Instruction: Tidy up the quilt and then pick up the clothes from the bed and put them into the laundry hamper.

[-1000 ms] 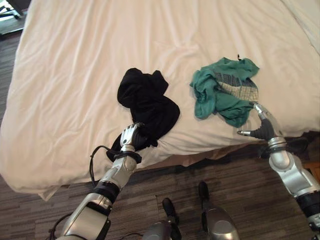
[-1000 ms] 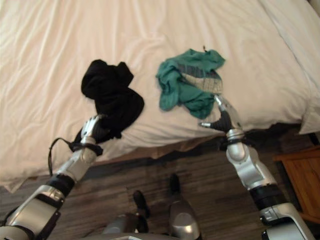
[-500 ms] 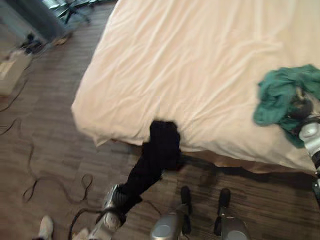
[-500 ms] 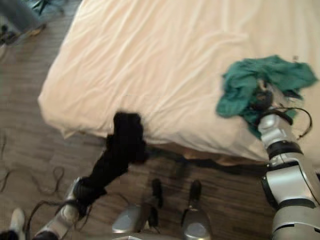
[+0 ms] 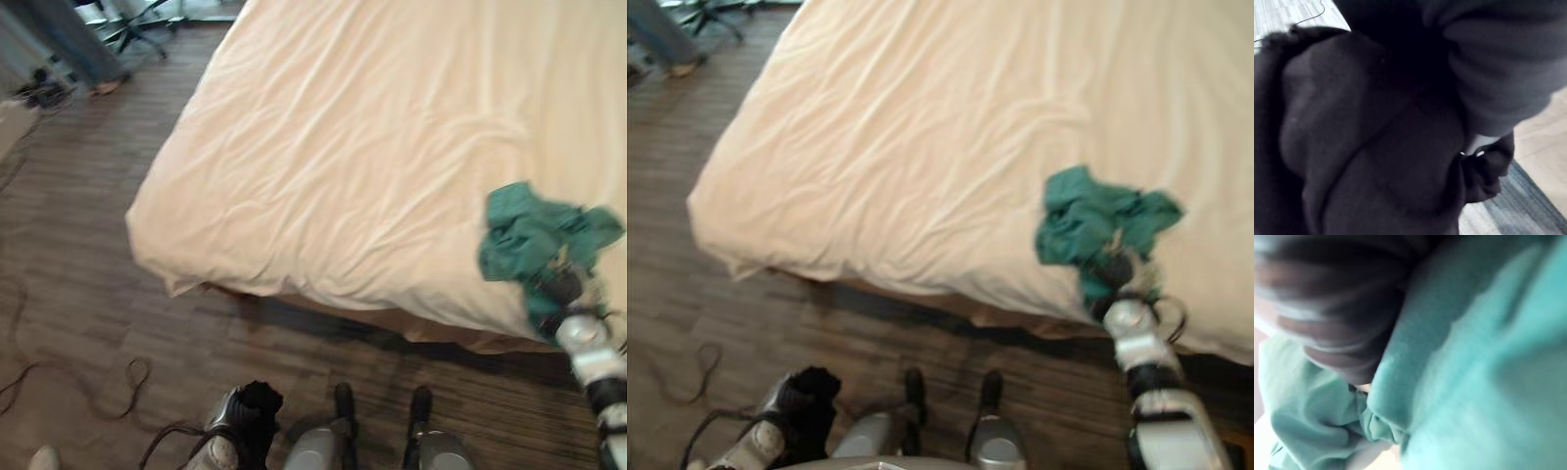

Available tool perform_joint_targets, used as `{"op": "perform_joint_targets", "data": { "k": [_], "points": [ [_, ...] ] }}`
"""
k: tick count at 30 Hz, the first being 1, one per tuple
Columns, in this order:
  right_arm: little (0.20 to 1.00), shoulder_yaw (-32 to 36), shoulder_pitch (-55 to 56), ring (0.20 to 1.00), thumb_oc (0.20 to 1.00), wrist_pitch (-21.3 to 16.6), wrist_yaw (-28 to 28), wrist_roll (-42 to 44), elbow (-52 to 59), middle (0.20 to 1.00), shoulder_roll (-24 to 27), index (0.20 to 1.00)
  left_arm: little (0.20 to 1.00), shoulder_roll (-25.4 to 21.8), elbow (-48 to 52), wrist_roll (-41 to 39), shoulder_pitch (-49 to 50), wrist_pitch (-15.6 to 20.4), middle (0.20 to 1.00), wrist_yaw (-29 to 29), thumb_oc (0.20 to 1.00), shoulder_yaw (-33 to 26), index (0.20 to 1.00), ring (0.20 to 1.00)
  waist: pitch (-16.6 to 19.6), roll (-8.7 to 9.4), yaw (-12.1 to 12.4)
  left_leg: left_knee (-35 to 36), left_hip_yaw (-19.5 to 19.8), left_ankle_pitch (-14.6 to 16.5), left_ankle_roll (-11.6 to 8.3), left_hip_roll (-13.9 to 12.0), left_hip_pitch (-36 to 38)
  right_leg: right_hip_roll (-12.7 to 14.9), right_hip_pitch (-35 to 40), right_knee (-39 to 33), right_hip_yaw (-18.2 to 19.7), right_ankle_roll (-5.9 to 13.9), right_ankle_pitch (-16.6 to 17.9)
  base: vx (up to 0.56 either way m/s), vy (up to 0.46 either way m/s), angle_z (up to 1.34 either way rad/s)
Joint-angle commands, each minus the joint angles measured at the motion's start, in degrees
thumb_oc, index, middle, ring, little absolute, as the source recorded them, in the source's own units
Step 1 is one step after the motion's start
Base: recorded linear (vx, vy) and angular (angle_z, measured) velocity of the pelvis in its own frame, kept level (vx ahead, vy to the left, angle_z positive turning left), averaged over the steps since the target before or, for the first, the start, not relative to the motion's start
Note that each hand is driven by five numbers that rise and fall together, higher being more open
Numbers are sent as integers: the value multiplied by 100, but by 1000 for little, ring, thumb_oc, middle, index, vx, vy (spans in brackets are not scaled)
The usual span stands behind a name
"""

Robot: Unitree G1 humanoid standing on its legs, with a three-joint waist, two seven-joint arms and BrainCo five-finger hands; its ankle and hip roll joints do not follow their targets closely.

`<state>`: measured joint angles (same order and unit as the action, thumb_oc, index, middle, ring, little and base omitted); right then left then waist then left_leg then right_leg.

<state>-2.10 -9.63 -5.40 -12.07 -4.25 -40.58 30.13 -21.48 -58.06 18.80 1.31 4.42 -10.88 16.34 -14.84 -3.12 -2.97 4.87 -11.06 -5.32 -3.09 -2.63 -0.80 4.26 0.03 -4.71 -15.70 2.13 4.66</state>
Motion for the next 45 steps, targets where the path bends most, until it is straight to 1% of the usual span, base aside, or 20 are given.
{"op": "perform_joint_targets", "data": {
  "k": [1,7,12,14,15,16,18,19,20,22,27,28,29,31,33,36,37,39,40,45],
  "points": [
    [200,-401,1215,200,200,250,534,261,-558,200,-670,200,200,-131,-379,134,-111,-111,200,-40,200,-336,200,200,2,188,-182,13,-253,431,-469,-603,154,492,13,182,383,722,-545,79,79,-38],
    [200,-544,1535,200,200,201,785,660,-693,200,-1150,200,200,306,-693,-1034,217,-66,200,212,200,-887,200,200,158,363,-269,13,-484,532,-432,-674,484,411,79,285,647,723,-622,25,15,-43],
    [200,-1392,618,200,200,236,835,125,-1388,200,-1292,200,200,797,-504,-2051,132,126,200,194,200,-1003,200,200,114,323,154,13,-165,408,-405,-620,473,408,300,101,410,672,-656,-50,-59,-13],
    [200,-1673,275,200,200,351,819,-328,-1853,200,-1318,200,200,876,-539,-2102,7,126,200,195,200,-916,200,200,146,266,394,13,147,339,-428,-515,230,473,328,-22,144,672,-644,-129,-32,50],
    [200,-1742,150,200,200,400,768,-647,-2204,200,-1252,200,200,937,-593,-2133,-116,107,200,172,200,-775,200,200,184,197,695,13,259,254,-512,-484,-4,656,447,-29,-423,705,-694,-90,-14,118],
    [200,-1740,147,200,200,398,768,-648,-2207,200,-1252,200,200,938,-593,-2133,-119,107,200,172,200,-775,200,200,194,196,678,13,279,243,-510,-481,-26,658,437,-29,-442,705,-690,-117,43,153],
    [200,-1543,153,200,200,511,661,-531,-2465,200,-1180,200,200,898,-451,-2185,-327,65,200,207,200,-733,200,200,168,275,746,-202,-1172,219,-478,-907,125,1022,745,39,-1509,785,-652,-116,127,209],
    [200,-1542,148,200,200,509,660,-529,-2470,200,-1185,200,200,892,-446,-2186,-328,59,200,210,200,-734,200,200,148,278,738,-228,-1162,237,-480,-909,131,1024,770,37,-1521,791,-655,-138,180,279],
    [200,-1336,272,200,200,588,629,-339,-2542,200,-1230,200,200,830,-381,-2240,-291,16,200,250,200,-832,200,200,211,350,719,-742,-1768,299,-466,-1209,162,1155,933,199,-1918,717,-662,-53,107,235],
    [200,-938,472,200,200,653,545,13,-2588,200,-1273,200,200,789,-521,-2277,-244,-46,200,229,200,-976,200,200,386,407,696,-1015,-1817,369,-485,-1325,159,1276,1084,475,-2270,671,-727,41,233,228],
    [200,-455,763,200,200,689,407,316,-2716,200,-1354,200,200,801,-976,-2275,-289,-156,200,193,200,-1131,200,200,438,515,597,-762,-1365,730,-118,-717,170,2058,838,1968,-2460,858,-392,120,400,186],
    [200,-238,694,200,200,721,208,646,-2821,200,-1429,200,200,750,-1091,-2310,-526,-231,200,109,200,-1069,200,200,134,514,334,-664,-801,836,139,-375,178,1958,-78,3049,-988,878,-224,61,305,94],
    [200,-237,690,200,200,721,207,648,-2822,200,-1429,200,200,751,-1092,-2310,-531,-231,200,109,200,-1068,200,200,141,515,350,-665,-817,833,139,-377,168,1958,-107,3060,-969,872,-228,16,351,193],
    [200,-214,733,200,200,686,108,973,-2803,200,-1509,200,200,753,-1004,-2233,-758,-211,200,106,200,-846,200,200,4,423,205,-577,-298,720,176,-248,171,1142,-460,2656,89,813,-684,19,100,202],
    [200,-219,862,200,200,628,100,1166,-2758,200,-1520,200,200,751,-1001,-2169,-880,-207,200,131,200,-684,200,200,-89,389,79,-447,199,701,198,-97,206,659,-496,2371,595,650,-1000,82,63,179],
    [200,-298,899,200,200,586,112,1291,-2709,200,-1518,200,200,728,-1051,-1986,-1007,-202,200,210,200,-468,200,200,-94,452,-137,-370,789,752,243,240,258,-54,-527,1584,1819,624,-992,81,33,191],
    [200,-344,965,200,200,556,96,1211,-2644,200,-1495,200,200,660,-1093,-1912,-1049,-251,200,194,200,-412,200,200,-77,528,-162,-476,895,874,305,363,285,-110,-294,1272,2007,526,-988,40,-11,189],
    [200,-500,857,200,200,560,169,1071,-2595,200,-1489,200,200,688,-1153,-1869,-1003,-207,200,230,200,-456,200,200,-67,574,-12,-650,953,909,321,445,214,95,-196,1192,1766,596,-875,2,-34,138],
    [200,-1079,397,200,200,694,-160,518,-3024,200,-1594,200,200,731,-1201,-1269,-1135,-374,200,-209,200,-133,200,200,-40,524,286,13,668,541,277,295,373,-343,-345,988,1496,469,-875,89,-55,41],
    [200,-1000,450,200,200,688,-104,526,-3061,200,-1533,200,200,811,-1287,-1358,-1003,-343,200,-164,200,-253,200,200,86,436,270,-14,686,629,215,285,511,-312,-176,811,1422,400,-866,164,-48,-8]
  ]
}}
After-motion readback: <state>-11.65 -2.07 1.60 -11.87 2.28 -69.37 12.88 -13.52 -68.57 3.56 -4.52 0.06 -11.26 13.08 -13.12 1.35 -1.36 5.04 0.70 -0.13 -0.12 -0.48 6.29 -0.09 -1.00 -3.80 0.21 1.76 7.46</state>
